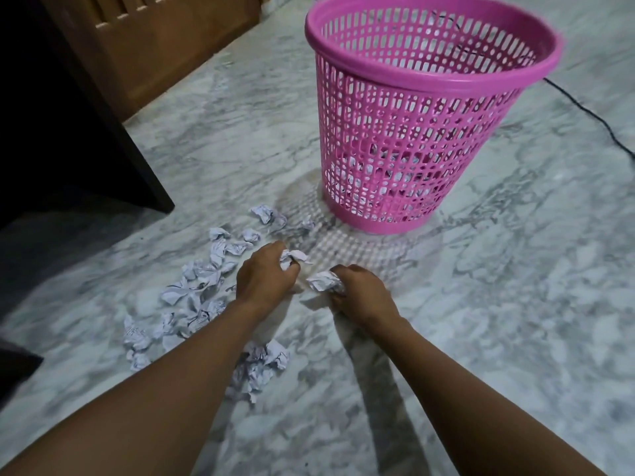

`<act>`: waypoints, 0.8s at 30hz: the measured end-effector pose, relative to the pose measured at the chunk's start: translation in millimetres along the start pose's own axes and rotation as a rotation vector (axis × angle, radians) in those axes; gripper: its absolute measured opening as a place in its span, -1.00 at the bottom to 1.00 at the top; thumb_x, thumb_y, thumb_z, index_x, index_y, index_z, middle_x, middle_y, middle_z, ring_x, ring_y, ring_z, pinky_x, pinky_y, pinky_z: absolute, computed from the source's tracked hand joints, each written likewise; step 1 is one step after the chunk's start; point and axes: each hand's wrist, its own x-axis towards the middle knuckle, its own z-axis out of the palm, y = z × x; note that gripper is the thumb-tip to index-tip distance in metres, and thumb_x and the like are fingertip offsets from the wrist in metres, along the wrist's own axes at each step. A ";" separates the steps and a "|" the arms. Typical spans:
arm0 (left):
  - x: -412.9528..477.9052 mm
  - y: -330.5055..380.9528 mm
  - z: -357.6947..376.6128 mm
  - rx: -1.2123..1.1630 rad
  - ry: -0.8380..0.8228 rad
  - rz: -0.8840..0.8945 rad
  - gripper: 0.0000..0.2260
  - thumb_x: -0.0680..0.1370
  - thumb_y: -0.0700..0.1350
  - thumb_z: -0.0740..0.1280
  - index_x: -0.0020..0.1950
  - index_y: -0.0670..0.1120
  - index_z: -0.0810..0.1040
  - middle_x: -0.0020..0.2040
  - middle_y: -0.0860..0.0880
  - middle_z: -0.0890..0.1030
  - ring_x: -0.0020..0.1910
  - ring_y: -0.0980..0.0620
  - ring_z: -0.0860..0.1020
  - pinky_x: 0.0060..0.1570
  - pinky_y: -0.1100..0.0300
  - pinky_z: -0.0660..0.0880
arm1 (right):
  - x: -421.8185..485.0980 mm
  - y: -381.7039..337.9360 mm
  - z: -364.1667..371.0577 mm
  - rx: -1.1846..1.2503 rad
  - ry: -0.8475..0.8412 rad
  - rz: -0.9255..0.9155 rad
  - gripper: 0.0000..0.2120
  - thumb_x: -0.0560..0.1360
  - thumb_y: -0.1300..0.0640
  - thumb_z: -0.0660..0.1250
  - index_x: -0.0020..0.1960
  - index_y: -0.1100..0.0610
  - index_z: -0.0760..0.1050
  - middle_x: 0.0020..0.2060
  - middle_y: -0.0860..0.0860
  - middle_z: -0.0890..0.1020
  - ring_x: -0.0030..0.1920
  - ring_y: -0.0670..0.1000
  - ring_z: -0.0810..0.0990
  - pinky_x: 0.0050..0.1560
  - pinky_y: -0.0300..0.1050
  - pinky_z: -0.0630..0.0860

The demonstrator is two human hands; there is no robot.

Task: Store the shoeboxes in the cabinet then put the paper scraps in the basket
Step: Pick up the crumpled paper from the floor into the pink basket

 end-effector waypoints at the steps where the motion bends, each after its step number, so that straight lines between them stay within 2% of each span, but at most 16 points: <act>1: -0.2 0.3 -2.1 -0.014 -0.001 -0.004 -0.86 0.48 0.00 0.34 -0.15 -0.03 0.45 -0.17 0.03 0.50 -0.16 -0.11 0.51 -0.28 0.13 0.29 | 1.5 -2.1 -0.9 -0.009 -0.008 0.011 -0.73 0.42 0.10 0.38 0.12 0.07 0.56 -0.07 0.13 0.63 -0.04 0.21 0.60 -0.14 -0.02 0.47; 6: 2.2 10.8 -19.4 -0.052 0.013 0.016 -0.84 0.48 0.01 0.32 -0.21 -0.03 0.43 -0.19 0.00 0.56 -0.19 -0.11 0.52 -0.31 0.12 0.32 | 2.9 -3.1 -9.4 0.083 -0.021 0.112 -0.74 0.40 0.15 0.41 0.08 0.10 0.56 -0.04 0.13 0.68 0.02 0.19 0.61 -0.13 -0.08 0.42; 9: 7.9 27.1 -38.7 -0.049 0.032 0.051 -0.80 0.47 0.07 0.30 -0.18 -0.05 0.47 -0.15 -0.02 0.61 -0.14 -0.15 0.56 -0.21 0.05 0.50 | 3.5 -14.5 -34.6 0.264 0.128 0.156 -0.65 0.37 0.21 0.44 0.15 0.17 0.59 -0.01 0.12 0.70 0.00 0.13 0.65 -0.03 -0.11 0.50; 11: 16.8 45.5 -58.2 -0.050 0.063 0.074 -0.78 0.48 0.06 0.30 -0.22 -0.06 0.42 -0.14 -0.07 0.61 -0.12 -0.19 0.55 -0.19 0.04 0.48 | 10.4 -30.4 -61.8 0.391 0.206 0.146 -0.68 0.35 0.25 0.46 0.11 0.17 0.62 -0.13 0.05 0.71 -0.12 0.03 0.67 -0.11 -0.18 0.51; 13: 30.1 67.4 -82.9 -0.061 0.119 0.091 -0.78 0.48 0.01 0.32 -0.24 -0.07 0.39 -0.14 -0.10 0.61 -0.12 -0.22 0.54 -0.21 0.06 0.44 | 18.6 -53.3 -97.1 0.501 0.235 0.103 -0.69 0.36 0.26 0.47 0.08 0.06 0.63 -0.25 -0.09 0.68 -0.29 -0.15 0.62 -0.21 -0.24 0.53; 16: 54.7 103.2 -126.5 -0.120 0.205 0.117 -0.82 0.48 -0.04 0.32 -0.23 -0.10 0.42 -0.23 -0.05 0.57 -0.16 -0.22 0.54 -0.24 0.08 0.43 | 28.2 -87.6 -158.3 0.646 0.287 0.011 -0.72 0.41 0.30 0.45 0.04 0.01 0.60 -0.29 -0.10 0.67 -0.39 -0.21 0.55 -0.29 -0.24 0.53; 18: 73.2 130.3 -157.7 -0.149 0.261 0.137 -0.86 0.48 -0.07 0.31 -0.24 -0.08 0.44 -0.26 -0.02 0.55 -0.20 -0.19 0.52 -0.28 0.11 0.40 | 30.1 -106.2 -204.2 0.640 0.307 -0.038 -0.68 0.43 0.35 0.44 0.05 -0.01 0.56 -0.27 -0.12 0.66 -0.41 -0.25 0.55 -0.34 -0.31 0.50; 21: 98.4 174.2 -204.1 -0.271 0.335 0.166 -0.77 0.49 -0.02 0.33 -0.29 -0.08 0.40 -0.32 -0.02 0.52 -0.25 -0.18 0.49 -0.30 0.11 0.38 | 36.5 -123.8 -275.0 0.557 0.318 -0.051 -0.65 0.46 0.33 0.44 0.16 0.01 0.54 -0.23 -0.06 0.67 -0.44 -0.22 0.55 -0.44 -0.30 0.44; 24: 119.5 212.9 -237.9 -0.432 0.322 0.248 -0.74 0.40 0.08 0.26 -0.23 -0.13 0.49 -0.22 -0.02 0.64 -0.23 -0.14 0.55 -0.22 -0.01 0.53 | 52.9 -126.9 -334.1 0.435 0.462 -0.008 -0.70 0.45 0.29 0.46 0.12 0.04 0.56 -0.23 -0.02 0.67 -0.43 -0.15 0.58 -0.40 -0.22 0.50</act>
